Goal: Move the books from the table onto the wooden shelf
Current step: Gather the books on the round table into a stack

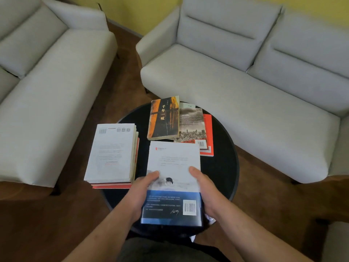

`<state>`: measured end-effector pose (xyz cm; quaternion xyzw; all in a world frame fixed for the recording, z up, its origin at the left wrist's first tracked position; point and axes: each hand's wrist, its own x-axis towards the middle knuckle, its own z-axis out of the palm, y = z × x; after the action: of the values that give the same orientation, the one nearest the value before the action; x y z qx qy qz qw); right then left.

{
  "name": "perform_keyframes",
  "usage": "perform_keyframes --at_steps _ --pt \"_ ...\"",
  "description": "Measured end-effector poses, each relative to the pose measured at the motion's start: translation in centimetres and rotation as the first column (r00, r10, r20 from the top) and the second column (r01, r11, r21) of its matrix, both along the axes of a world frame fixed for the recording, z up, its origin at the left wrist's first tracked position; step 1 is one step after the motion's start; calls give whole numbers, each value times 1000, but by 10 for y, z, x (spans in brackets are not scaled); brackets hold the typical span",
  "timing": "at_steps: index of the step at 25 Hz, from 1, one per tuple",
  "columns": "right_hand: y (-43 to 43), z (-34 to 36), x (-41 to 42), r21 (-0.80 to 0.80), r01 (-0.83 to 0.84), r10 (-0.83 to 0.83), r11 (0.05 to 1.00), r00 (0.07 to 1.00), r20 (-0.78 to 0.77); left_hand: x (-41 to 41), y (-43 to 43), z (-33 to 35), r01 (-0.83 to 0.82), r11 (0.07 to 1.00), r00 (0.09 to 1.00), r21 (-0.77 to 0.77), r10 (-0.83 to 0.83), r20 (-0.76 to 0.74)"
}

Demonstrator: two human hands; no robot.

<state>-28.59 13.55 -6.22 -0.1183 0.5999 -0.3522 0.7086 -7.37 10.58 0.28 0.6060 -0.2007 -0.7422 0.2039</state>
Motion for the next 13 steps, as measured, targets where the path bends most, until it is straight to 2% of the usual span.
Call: perform_keyframes --at_steps 5,9,13 --pt "-55 34 55 -102 -51 49 993 999 -24 47 -47 34 -50 986 995 -159 63 75" --pt "-99 55 112 -102 -104 95 989 992 -88 104 -90 39 -36 990 995 -135 49 92" --pt "-138 54 160 -53 -69 65 996 995 -80 153 -134 30 77 989 987 -128 -57 152"
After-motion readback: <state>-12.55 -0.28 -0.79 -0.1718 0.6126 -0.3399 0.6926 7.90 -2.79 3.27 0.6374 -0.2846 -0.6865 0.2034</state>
